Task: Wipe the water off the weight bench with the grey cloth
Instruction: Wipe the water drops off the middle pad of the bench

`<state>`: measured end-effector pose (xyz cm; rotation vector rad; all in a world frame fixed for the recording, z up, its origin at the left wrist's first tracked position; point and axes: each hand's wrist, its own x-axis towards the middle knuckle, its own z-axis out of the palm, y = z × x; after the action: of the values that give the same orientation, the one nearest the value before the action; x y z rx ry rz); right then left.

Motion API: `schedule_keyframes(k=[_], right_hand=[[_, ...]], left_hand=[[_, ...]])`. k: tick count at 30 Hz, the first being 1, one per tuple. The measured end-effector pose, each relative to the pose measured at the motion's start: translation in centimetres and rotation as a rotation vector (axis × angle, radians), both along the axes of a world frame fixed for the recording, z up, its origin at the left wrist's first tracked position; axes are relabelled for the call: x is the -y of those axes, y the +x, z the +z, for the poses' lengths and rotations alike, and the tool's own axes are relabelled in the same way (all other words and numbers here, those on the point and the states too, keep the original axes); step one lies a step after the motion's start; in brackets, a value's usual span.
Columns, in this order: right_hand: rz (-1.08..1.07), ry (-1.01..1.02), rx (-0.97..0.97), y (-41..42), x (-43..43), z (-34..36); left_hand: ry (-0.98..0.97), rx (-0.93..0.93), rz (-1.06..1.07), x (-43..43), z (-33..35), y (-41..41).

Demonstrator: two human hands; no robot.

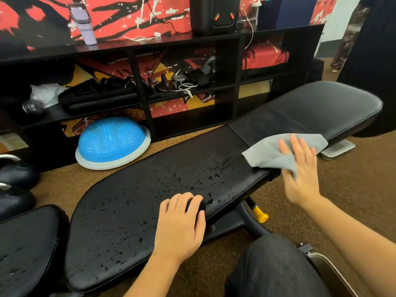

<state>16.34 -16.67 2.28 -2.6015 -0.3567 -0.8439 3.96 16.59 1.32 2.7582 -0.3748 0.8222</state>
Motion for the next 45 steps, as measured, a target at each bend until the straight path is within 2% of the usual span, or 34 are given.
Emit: schedule_keyframes(k=[3, 7, 10, 12, 16, 19, 21, 23, 24, 27, 28, 32, 38, 45], right_hand=[[-0.095, 0.176, -0.021, 1.4, 0.5, 1.9], [-0.243, 0.518, 0.03, 2.2, -1.8, 3.1], [-0.274, 0.695, -0.037, 0.8, -4.5, 2.6], [-0.206, 0.552, -0.056, -0.7, -5.0, 1.3], [-0.012, -0.053, -0.071, -3.2, -3.3, 0.0], [0.064, -0.296, -0.265, -4.1, -1.9, 2.1], [0.083, -0.352, -0.424, -4.3, -1.4, 4.1], [0.115, -0.317, -0.507, -4.0, -1.6, 6.1], [0.132, -0.232, -0.496, -3.8, -1.8, 6.8], [0.098, 0.156, -0.236, -2.5, -3.3, 7.6], [0.063, 0.177, -0.154, -2.1, -4.0, 7.1], [-0.124, -0.043, -0.079, -2.2, -7.7, 1.8], [-0.055, -0.026, -0.093, -2.5, -5.1, 0.2], [-0.306, 0.226, -0.01, 4.0, 1.2, 5.0]], left_hand=[[-0.005, -0.002, -0.013, -0.1, -0.1, 0.0], [-0.01, 0.009, -0.011, -0.2, 0.0, 0.1], [0.008, 0.015, -0.013, 0.0, 0.0, 0.1], [0.005, 0.007, -0.012, 0.0, 0.0, 0.1], [-0.012, -0.006, -0.004, 0.0, 0.0, 0.1], [-0.021, 0.0, -0.002, -0.1, 0.1, 0.0], [-0.023, 0.002, -0.013, 0.1, 0.1, 0.1], [-0.024, 0.0, -0.011, 0.0, 0.1, 0.0], [-0.023, -0.001, -0.007, 0.0, 0.2, 0.0], [-0.019, 0.0, 0.001, -0.1, 0.2, 0.0], [-0.02, 0.002, 0.001, -0.1, 0.2, 0.0], [-0.026, 0.007, 0.003, 0.0, 0.2, 0.0], [-0.03, 0.013, 0.003, -0.1, 0.1, 0.1], [-0.031, 0.013, 0.0, -0.2, -0.1, 0.1]])
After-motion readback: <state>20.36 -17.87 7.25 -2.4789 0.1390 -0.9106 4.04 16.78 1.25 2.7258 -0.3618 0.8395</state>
